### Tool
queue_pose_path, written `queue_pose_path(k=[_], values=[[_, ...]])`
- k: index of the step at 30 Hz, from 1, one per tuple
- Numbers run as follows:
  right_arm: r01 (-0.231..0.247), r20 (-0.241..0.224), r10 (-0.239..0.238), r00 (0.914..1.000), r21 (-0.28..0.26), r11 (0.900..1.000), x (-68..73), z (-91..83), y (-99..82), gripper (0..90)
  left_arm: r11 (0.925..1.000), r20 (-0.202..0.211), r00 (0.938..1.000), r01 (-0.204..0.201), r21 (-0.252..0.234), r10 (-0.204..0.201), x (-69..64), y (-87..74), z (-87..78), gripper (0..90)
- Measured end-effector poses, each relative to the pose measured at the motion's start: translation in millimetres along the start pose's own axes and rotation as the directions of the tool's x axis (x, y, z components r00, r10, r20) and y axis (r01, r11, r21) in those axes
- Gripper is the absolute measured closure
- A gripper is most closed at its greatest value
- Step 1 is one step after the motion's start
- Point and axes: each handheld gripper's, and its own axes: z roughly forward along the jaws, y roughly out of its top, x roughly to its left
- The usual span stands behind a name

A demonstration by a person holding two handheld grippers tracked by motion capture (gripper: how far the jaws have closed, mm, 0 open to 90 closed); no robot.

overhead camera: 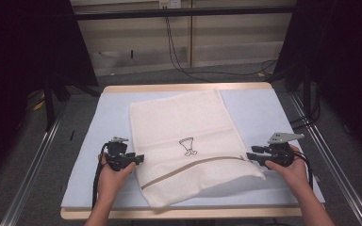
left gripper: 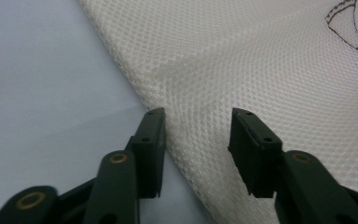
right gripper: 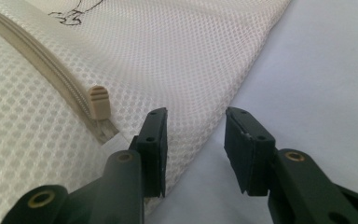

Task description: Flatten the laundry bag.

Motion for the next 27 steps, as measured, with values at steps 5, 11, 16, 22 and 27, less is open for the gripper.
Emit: queue_pose_path(k=[5, 11, 16, 22, 27], values=[[-0.037, 0.009, 0.037, 0.9993, 0.009, 0.9993, 1.8, 4.4, 0.1, 59.6, 0.9994, -0.005, 0.9996, -0.026, 0.023, 0.026, -0.1, 1.5, 0.0, 77.0], [-0.040, 0.003, 0.040, 0.9992, 0.022, 0.9990, 3.3, 7.8, -0.2, 63.5, 0.9975, -0.022, 0.9978, -0.062, 0.034, 0.063, -4.2, 7.7, 2.0, 87.0], [-0.073, -0.018, 0.074, 0.9971, 0.036, 0.9967, 5.5, 8.1, 0.4, 75.8, 0.9987, -0.025, 0.9985, -0.048, 0.016, 0.049, 2.6, 14.1, 6.2, 87.4], [-0.077, -0.031, 0.078, 0.9964, 0.047, 0.9959, 8.7, 8.8, 1.7, 89.3, 0.9988, -0.041, 0.9982, -0.044, -0.021, 0.043, 11.1, 25.6, 13.2, 87.4], [-0.067, -0.043, 0.070, 0.9966, 0.058, 0.9960, 16.2, 6.8, 0.2, 89.9, 0.9986, -0.038, 0.9984, -0.043, -0.032, 0.042, 14.3, 29.7, 16.2, 84.9]])
